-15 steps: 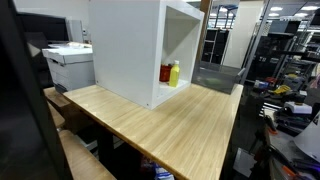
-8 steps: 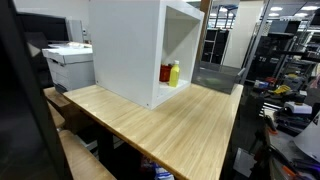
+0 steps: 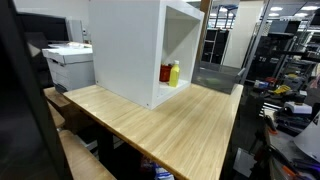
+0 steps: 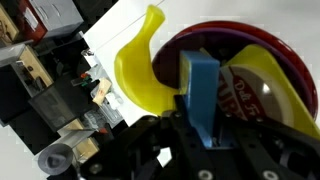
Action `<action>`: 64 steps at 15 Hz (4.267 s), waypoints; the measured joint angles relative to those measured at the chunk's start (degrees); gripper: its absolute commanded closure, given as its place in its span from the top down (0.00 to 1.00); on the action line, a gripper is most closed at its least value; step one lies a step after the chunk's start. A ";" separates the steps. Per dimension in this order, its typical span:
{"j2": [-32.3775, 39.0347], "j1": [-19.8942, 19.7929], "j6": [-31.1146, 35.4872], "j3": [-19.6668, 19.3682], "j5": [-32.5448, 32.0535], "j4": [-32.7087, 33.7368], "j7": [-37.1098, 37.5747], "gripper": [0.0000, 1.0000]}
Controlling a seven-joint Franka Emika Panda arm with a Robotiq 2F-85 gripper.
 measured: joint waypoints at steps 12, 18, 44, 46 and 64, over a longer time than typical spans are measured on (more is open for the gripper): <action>-0.07 -0.02 -0.31 -0.05 -0.93 0.20 0.00 0.59; -0.27 0.01 -0.87 0.05 -1.70 0.31 0.00 0.50; -5.15 0.28 -4.41 1.38 -2.65 0.31 0.00 0.43; -5.34 0.28 -4.41 1.31 -2.66 0.31 0.00 0.43; -2.95 -3.59 -4.85 -6.12 -1.53 8.69 1.85 0.60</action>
